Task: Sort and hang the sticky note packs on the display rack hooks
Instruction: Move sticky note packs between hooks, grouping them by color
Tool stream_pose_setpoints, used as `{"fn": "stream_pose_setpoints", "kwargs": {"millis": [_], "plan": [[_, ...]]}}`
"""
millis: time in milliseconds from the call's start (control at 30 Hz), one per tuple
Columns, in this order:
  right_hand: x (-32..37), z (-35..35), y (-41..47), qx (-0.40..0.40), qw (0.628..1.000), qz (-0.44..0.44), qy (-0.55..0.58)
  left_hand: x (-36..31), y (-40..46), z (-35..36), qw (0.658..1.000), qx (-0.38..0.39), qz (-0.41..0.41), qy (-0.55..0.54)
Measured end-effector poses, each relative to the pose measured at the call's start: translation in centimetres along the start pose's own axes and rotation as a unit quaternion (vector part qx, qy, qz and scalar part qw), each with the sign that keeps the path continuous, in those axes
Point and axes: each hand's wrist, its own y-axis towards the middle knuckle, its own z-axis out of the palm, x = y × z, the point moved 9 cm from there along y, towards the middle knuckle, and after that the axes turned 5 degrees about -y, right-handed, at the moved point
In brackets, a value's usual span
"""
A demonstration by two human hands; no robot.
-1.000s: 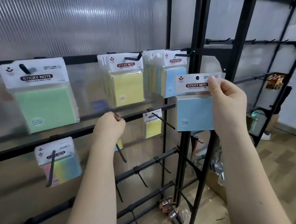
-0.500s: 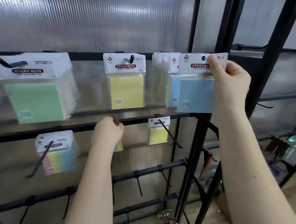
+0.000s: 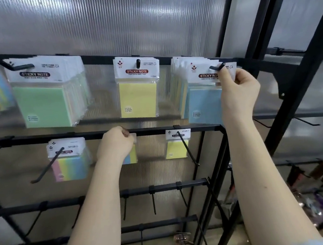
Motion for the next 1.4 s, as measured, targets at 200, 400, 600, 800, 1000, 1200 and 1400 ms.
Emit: {"fn": "stream_pose_setpoints", "kwargs": {"millis": [200,400,600,800,1000,1200,1400], "plan": [[-0.7,1.1,0.8,-0.020,1.000,0.001,0.001,0.0,0.0,-0.6,1.000,-0.009,-0.004,0.013],[-1.2,0.2,0.9,-0.068,0.998,-0.013,0.013,0.3,-0.2,-0.9,1.000,-0.018,-0.012,0.013],[-5.7,-2.2,-0.6,-0.103,0.993,0.054,-0.008,0.4,-0.6,-1.1,0.999,-0.031,-0.024,0.013],[-11.5,-2.1,-3.2,-0.040,0.990,0.114,-0.067,0.7,-1.3,-1.2,0.999,-0.041,-0.030,0.013],[-19.2,0.1,-5.4,0.055,0.962,0.219,-0.151,2.0,-2.2,-2.1,0.997,-0.051,-0.064,0.015],[-21.0,3.9,-6.3,0.194,0.917,0.291,-0.194,2.8,-3.0,-3.3,0.995,-0.054,-0.075,0.029],[-22.2,4.4,-6.1,0.194,0.904,0.307,-0.225,4.1,-3.2,-4.6,0.992,-0.065,-0.101,0.040]]}}
